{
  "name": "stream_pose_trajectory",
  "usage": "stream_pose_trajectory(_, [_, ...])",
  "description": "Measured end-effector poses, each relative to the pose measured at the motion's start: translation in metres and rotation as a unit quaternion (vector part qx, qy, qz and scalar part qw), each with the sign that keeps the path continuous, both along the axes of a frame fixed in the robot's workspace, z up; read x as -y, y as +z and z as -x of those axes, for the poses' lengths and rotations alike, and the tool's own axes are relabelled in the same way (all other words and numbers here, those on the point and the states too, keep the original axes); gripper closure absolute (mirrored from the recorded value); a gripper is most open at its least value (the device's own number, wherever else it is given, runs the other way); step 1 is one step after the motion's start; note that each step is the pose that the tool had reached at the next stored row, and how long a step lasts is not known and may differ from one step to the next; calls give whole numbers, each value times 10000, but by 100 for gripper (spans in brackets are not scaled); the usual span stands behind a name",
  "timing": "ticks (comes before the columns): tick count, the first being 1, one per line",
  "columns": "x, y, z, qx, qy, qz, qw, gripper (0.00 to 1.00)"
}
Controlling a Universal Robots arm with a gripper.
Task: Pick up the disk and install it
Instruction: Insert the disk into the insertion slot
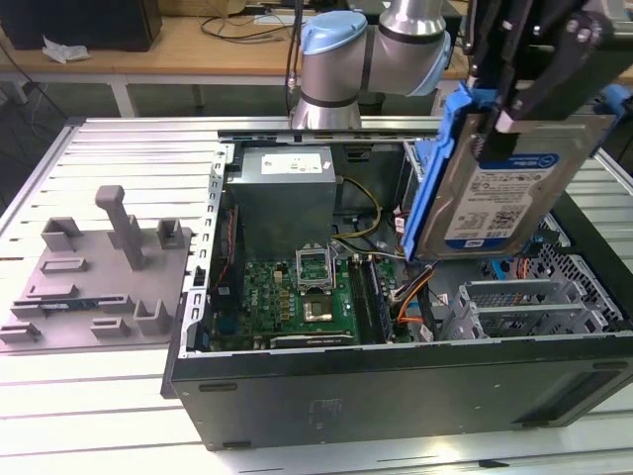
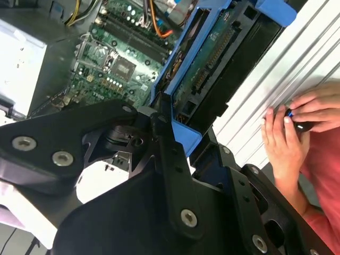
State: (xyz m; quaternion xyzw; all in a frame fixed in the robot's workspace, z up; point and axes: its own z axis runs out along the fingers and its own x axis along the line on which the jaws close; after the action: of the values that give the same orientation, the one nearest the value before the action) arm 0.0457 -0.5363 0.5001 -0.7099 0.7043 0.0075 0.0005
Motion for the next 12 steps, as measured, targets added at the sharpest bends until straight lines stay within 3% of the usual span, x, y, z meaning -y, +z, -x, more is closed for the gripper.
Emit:
stream_pose_trajectory(4, [33,-1,-123,0,0,0,10000,63])
stream_pose_trajectory(12, [132,-4,-525,0,0,0,10000,63])
